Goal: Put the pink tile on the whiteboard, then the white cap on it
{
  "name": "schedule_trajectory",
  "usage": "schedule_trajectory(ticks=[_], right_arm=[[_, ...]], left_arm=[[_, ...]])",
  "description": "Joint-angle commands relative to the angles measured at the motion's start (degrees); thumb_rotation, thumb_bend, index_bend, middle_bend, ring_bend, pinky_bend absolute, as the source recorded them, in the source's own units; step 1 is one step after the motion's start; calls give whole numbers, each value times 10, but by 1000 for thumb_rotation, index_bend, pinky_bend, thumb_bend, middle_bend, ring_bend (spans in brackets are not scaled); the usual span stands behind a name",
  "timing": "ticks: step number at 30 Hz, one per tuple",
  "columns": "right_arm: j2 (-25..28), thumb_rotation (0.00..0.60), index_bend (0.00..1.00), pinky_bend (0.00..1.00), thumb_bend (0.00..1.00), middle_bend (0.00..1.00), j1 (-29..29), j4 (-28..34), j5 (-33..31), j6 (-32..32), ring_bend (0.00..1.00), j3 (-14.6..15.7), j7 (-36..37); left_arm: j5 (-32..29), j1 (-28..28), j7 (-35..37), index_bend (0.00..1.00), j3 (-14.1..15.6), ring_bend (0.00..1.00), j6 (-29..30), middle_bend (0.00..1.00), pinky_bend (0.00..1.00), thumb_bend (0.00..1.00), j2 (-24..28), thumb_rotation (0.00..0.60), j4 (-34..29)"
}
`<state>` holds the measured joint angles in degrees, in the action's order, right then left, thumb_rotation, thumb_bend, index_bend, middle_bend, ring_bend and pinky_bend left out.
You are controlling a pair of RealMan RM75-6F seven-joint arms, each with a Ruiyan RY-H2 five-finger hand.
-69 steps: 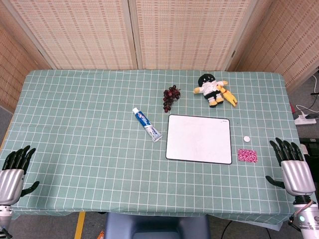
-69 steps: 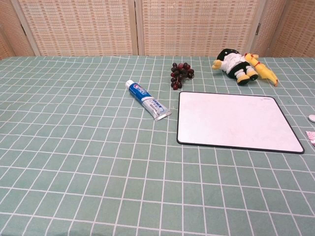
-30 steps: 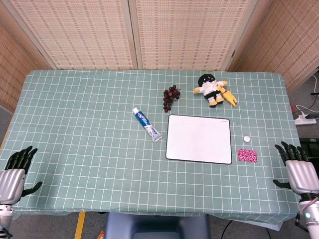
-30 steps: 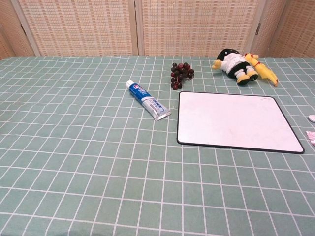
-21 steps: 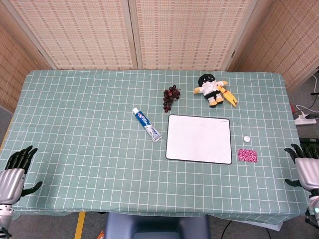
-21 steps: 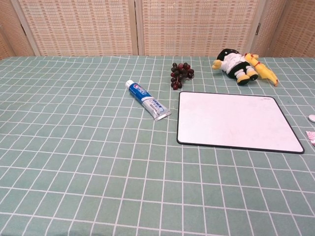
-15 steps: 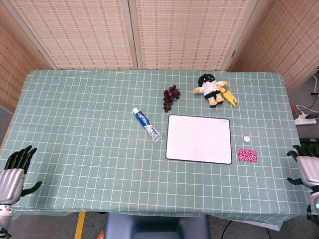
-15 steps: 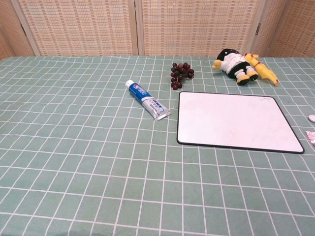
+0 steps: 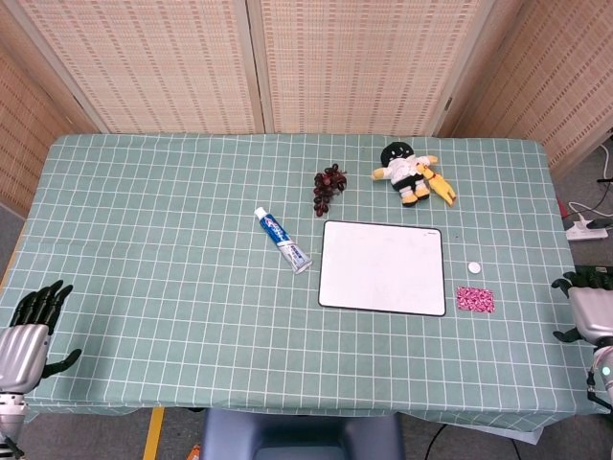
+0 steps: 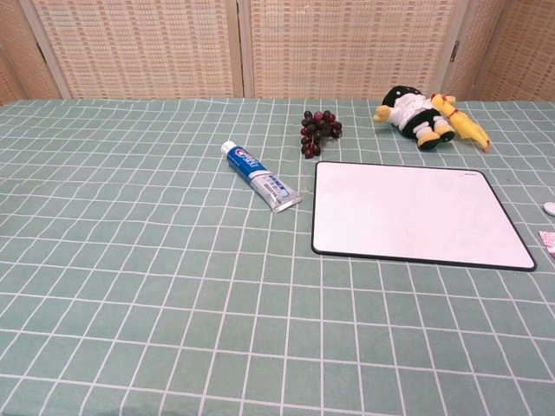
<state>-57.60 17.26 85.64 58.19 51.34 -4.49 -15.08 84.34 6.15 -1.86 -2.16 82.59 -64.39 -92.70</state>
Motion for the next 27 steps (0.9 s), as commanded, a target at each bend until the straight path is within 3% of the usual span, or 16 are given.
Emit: schedule_trajectory(ticks=[1, 14, 27], right_arm=[[-7, 600, 235, 37, 125, 122, 12, -5, -25, -30, 0, -6, 25], [-55, 600, 216, 37, 50, 115, 54, -74, -44, -66, 0, -10, 25], [-82, 600, 269, 37, 41, 115, 85, -84, -74, -110, 0, -4, 26]], left_arm=[[-2, 0, 1, 0, 1, 0, -2, 0, 0, 164, 0, 600, 2], [-6, -10, 15, 0, 2, 0, 8, 0, 0, 162, 4, 600, 6], [-11, -22, 27, 0, 5, 0, 16, 0, 0, 164, 10, 600, 9]])
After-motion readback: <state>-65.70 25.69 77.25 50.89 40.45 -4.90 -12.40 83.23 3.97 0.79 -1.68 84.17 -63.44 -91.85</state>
